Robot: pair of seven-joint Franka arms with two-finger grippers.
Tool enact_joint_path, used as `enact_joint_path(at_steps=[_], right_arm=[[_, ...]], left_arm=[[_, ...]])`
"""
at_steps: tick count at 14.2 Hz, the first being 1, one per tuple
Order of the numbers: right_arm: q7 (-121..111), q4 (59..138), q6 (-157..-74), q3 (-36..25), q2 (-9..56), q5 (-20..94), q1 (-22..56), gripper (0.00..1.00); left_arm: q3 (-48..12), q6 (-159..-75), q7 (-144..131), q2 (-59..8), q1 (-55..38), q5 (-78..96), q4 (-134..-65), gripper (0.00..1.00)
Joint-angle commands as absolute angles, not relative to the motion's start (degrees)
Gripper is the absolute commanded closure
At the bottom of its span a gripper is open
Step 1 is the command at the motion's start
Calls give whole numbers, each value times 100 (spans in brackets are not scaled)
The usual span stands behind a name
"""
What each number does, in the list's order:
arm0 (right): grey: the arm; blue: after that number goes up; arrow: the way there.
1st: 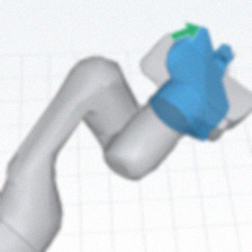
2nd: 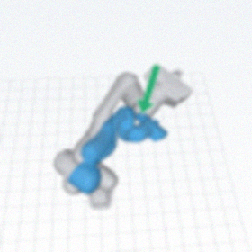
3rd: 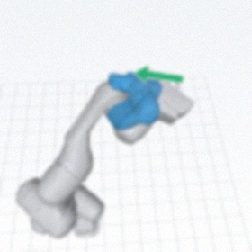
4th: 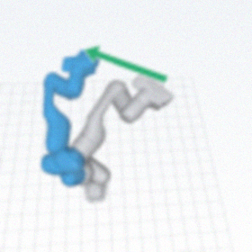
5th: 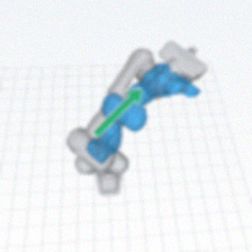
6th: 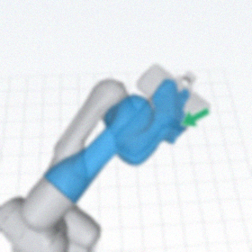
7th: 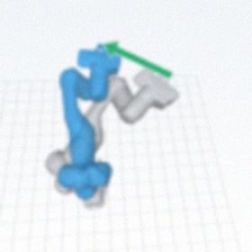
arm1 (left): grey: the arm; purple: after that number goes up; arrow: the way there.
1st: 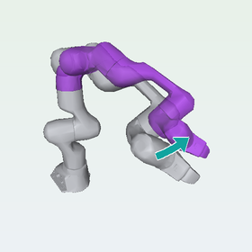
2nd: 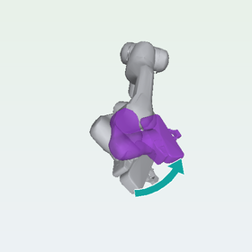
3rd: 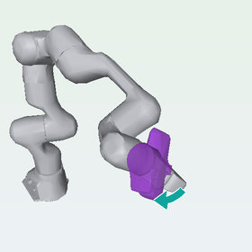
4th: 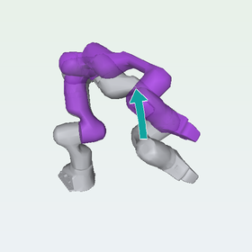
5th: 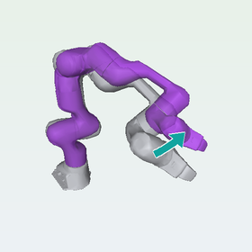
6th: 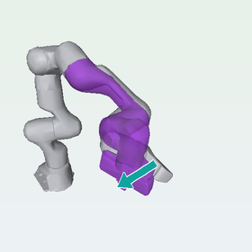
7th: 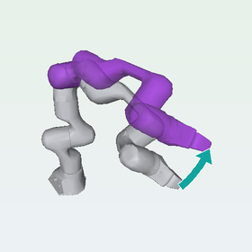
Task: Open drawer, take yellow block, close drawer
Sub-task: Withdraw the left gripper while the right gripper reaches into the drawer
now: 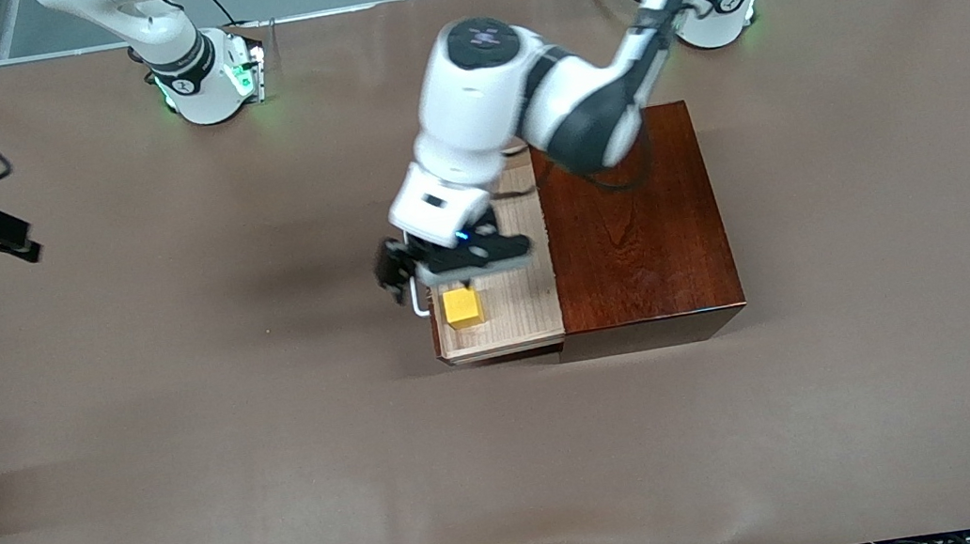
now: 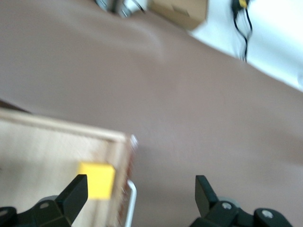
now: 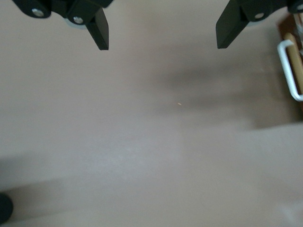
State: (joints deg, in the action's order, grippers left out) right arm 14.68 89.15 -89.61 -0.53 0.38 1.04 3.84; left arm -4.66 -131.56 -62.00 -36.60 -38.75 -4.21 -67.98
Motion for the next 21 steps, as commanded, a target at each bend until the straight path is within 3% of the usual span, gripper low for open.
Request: enact_joint_path(at_steps=[1, 8, 13, 17, 21], right_arm=[[3333, 8868, -9158, -44, 246, 114, 1079, 0], [7332, 8859, -9614, -35, 807, 281, 2337, 0], [10506, 8220, -10178, -26, 1747, 351, 3101, 0], [11872, 7937, -10940, -18, 2433, 509, 3532, 0], [12366, 7936, -11994, -26, 3083, 580, 3814, 0]], left_arm=[[-510, -13017, -5917, -3428, -3237, -360, -6996, 0], [-519, -13017, -4071, -3428, -1408, -378, -7049, 0], [-553, -12807, -2685, -3402, -389, -369, -7207, 0], [-607, -11386, -1190, -2998, -97, -290, -7251, 0], [-633, -9688, -975, -2034, -105, 112, -7609, 0]])
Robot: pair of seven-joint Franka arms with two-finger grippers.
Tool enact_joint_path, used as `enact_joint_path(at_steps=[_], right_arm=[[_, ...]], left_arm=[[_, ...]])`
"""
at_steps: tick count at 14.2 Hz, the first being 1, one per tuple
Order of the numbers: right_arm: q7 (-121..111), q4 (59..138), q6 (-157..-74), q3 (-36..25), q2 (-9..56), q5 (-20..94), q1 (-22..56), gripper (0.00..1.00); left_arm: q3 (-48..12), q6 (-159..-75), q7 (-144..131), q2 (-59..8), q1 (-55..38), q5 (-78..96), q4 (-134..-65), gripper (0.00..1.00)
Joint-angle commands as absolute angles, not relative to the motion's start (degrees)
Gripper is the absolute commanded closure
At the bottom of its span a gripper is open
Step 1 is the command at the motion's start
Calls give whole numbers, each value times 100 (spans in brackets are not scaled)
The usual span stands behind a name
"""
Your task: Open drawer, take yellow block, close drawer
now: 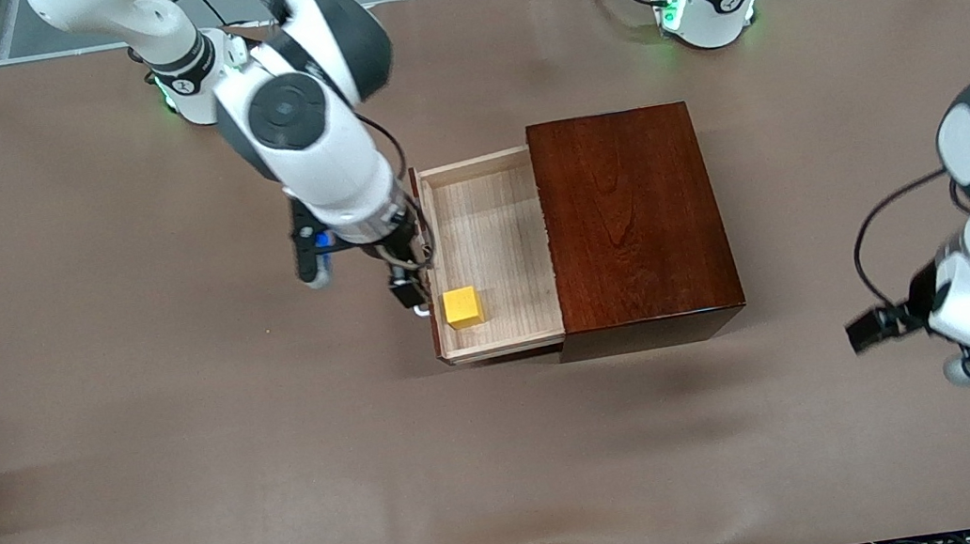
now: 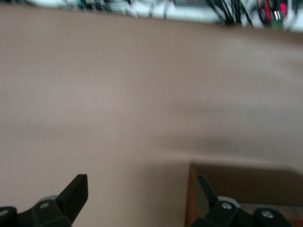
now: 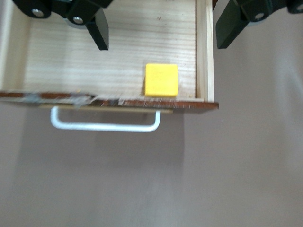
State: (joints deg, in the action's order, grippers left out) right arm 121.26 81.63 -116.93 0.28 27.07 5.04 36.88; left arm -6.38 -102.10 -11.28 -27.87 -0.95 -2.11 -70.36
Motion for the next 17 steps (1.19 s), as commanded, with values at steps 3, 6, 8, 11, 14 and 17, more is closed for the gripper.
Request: enact_joint_path(at_steps=[3, 6, 8, 11, 14, 17], right_arm=[[12384, 7937, -12444, -26, 3497, 571, 3850, 0], [12296, 7954, -12708, -35, 3682, 519, 3823, 0], [12278, 7980, -12884, -35, 3761, 519, 3771, 0], [12278, 7989, -12929, -35, 3876, 527, 3762, 0], [12278, 8024, -12902, -35, 3876, 536, 3771, 0], [12270, 8129, -12902, -35, 3876, 536, 3832, 0]], left_arm=[[-659, -9668, -967, -865, -97, 228, -8672, 0], [-572, -9650, -941, -177, -149, 237, -9236, 0], [-265, -9607, -626, -53, -263, 237, -9255, 0], [-132, -9545, -334, 0, -273, 220, -9246, 0], [-184, -9431, -334, -9, -237, 176, -9159, 0], [-193, -9169, -369, 9, -246, 150, -9000, 0]])
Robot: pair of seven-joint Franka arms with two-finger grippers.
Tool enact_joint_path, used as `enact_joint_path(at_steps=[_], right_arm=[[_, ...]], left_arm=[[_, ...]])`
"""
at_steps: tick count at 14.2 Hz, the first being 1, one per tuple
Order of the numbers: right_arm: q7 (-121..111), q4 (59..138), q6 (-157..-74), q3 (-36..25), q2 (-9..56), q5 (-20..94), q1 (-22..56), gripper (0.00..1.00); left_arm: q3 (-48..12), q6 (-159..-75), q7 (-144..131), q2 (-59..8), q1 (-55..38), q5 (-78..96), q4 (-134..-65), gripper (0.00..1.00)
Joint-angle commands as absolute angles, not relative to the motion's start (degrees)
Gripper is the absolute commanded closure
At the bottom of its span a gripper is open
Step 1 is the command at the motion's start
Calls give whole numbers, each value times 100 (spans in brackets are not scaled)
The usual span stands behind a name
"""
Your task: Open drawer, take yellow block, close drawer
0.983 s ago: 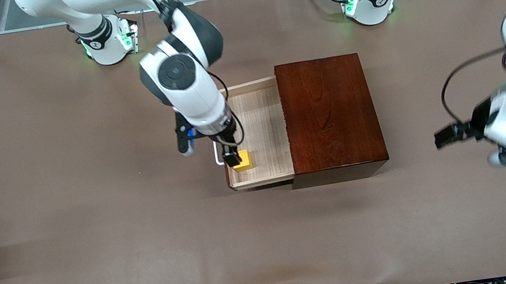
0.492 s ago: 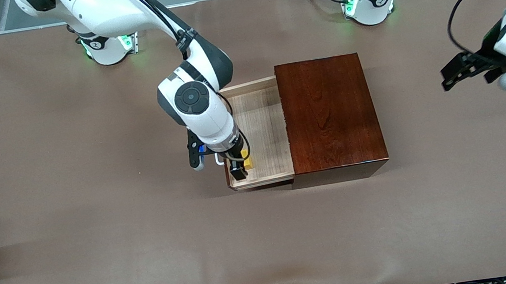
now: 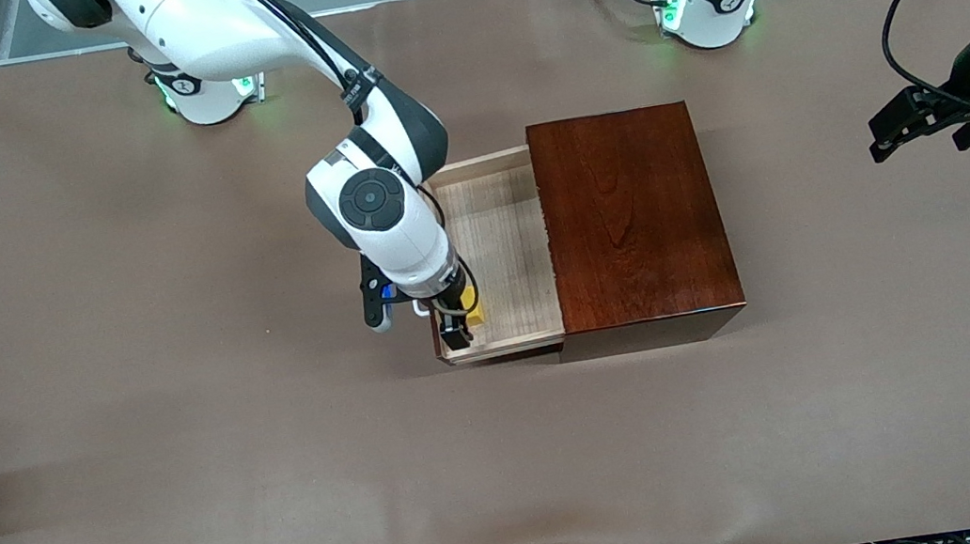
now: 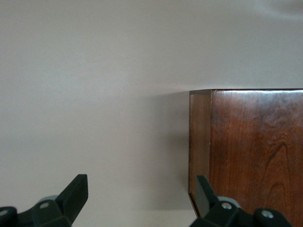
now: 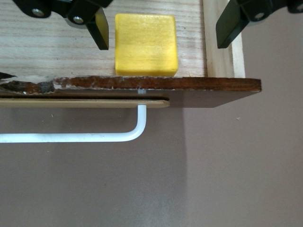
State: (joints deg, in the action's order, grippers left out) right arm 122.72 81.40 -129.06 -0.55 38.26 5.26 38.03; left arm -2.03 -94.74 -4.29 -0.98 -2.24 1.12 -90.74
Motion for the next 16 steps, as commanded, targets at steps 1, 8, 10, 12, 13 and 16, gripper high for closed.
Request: enact_joint_path(at_steps=[1, 8, 10, 12, 13, 16], right_arm=[[12278, 8156, -12911, -26, 3893, 545, 3849, 0], [12033, 8147, -12841, -26, 3911, 580, 3858, 84], [12032, 8095, -12605, -9, 3833, 597, 3850, 85], [12041, 7990, -12096, 0, 3614, 615, 3858, 85], [12032, 7946, -11824, 0, 3438, 720, 3858, 84], [12015, 7630, -11007, 0, 3086, 1089, 3788, 84]], left_arm=[[-202, -8871, -352, 17, -255, 123, -8991, 0], [-272, -8631, -360, 70, -299, -290, -8886, 0], [-272, -8631, -352, 53, -264, -290, -8886, 0], [-272, -8631, -343, 44, -246, -290, -8886, 0], [-272, -8631, -334, 35, -237, -290, -8886, 0], [-272, -8631, -325, 35, -237, -290, -8895, 0]])
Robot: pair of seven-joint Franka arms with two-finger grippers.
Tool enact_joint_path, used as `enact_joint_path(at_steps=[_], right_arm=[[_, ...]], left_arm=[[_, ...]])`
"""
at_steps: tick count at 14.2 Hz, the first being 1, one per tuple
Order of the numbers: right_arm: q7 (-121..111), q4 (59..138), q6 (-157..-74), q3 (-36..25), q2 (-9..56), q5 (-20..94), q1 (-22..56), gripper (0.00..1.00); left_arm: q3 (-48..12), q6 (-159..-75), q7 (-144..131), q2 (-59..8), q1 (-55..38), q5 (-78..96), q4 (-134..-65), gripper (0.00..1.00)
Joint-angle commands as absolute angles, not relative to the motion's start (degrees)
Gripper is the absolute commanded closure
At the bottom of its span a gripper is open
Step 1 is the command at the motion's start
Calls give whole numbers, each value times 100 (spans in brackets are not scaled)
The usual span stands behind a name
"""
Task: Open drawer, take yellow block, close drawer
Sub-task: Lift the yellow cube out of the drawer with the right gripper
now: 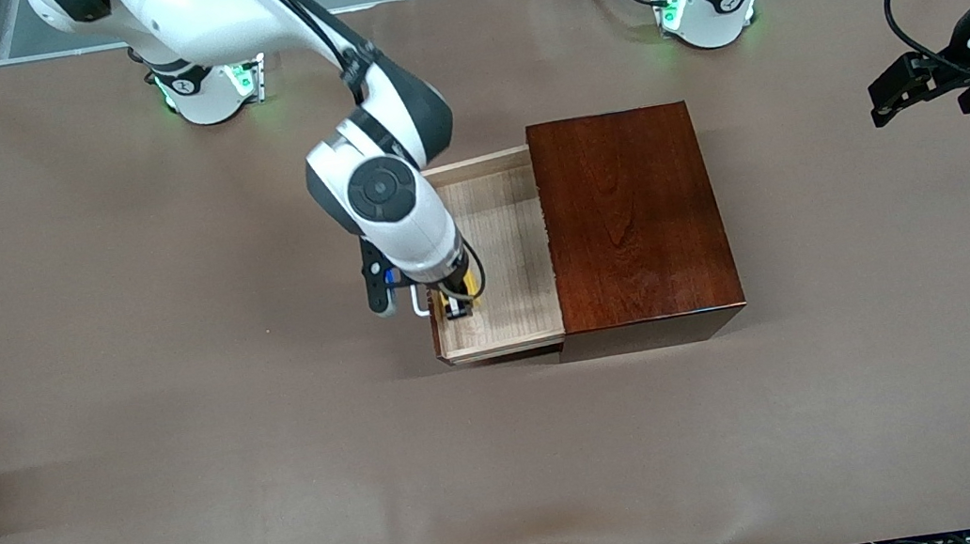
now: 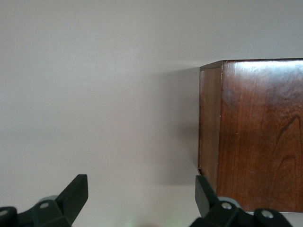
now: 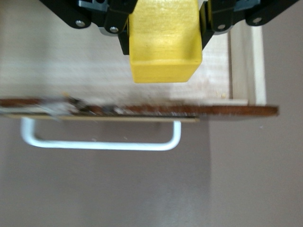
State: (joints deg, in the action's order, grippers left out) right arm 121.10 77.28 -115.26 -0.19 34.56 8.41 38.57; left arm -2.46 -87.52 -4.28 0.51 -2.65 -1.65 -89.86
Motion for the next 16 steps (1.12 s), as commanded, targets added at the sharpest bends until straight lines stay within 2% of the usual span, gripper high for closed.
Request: enact_joint_path(at_steps=[1, 7, 10, 13, 16], right_arm=[[11997, 7516, -10734, -9, 3015, 1116, 3771, 84], [9225, 7733, -9494, -70, 2120, 1055, 3070, 84], [7441, 9013, -9605, -79, 1129, 627, 2699, 92], [5614, 10472, -10150, -79, 179, 571, 1936, 92], [3794, 11633, -10773, -79, -306, 554, 1040, 92]], left_arm=[[-272, -8631, -325, 35, -246, -290, -8895, 0], [-272, -8631, -325, 35, -246, -281, -8886, 0], [-281, -8631, -404, 44, -299, -272, -8868, 0], [-281, -8631, -387, 44, -290, -246, -8868, 0], [-281, -8631, -396, 53, -299, -229, -8859, 0]])
